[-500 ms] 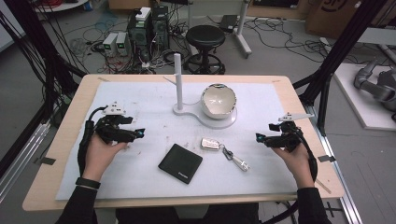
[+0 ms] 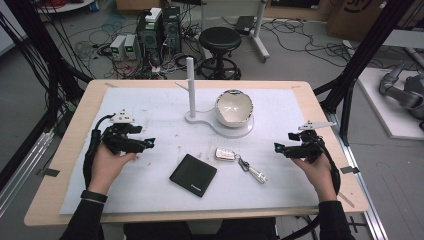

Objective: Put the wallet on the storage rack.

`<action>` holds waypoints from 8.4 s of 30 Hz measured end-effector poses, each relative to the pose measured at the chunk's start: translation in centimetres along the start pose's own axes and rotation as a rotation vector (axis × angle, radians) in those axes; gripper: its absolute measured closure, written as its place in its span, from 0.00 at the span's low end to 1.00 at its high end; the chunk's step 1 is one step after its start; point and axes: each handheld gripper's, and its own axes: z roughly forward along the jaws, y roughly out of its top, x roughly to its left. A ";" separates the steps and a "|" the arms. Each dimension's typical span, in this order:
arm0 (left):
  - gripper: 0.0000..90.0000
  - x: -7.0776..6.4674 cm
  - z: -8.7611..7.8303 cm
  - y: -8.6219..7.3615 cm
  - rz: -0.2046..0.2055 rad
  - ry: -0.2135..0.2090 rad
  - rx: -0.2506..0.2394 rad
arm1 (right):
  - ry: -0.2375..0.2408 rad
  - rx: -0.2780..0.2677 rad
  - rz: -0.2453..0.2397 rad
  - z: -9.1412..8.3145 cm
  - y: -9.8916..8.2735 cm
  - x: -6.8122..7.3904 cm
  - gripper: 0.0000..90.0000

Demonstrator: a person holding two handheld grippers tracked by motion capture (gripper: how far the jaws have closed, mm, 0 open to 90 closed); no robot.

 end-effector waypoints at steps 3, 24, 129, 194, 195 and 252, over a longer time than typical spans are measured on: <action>0.32 0.0 0.0 0.0 0.001 -0.002 0.001 | 0.004 0.000 0.002 0.0 0.0 0.0 0.23; 0.32 0.0 -0.3 0.0 0.000 -0.008 0.015 | 0.013 0.023 -0.002 0.3 0.1 0.0 0.23; 0.69 -6.4 7.4 -1.9 -0.191 -0.370 0.266 | 0.005 0.068 0.001 0.8 -0.7 -0.8 0.23; 0.91 -10.8 11.5 19.1 0.329 -0.010 -0.199 | 0.010 0.057 -0.012 0.7 -0.5 -0.5 0.23; 0.91 -10.8 11.7 19.1 0.335 0.001 -0.189 | 0.011 0.056 -0.012 0.7 -0.5 -0.5 0.23; 0.37 -7.8 2.8 4.2 0.136 -0.134 -0.060 | 0.016 0.047 -0.002 0.2 -0.6 -0.3 0.23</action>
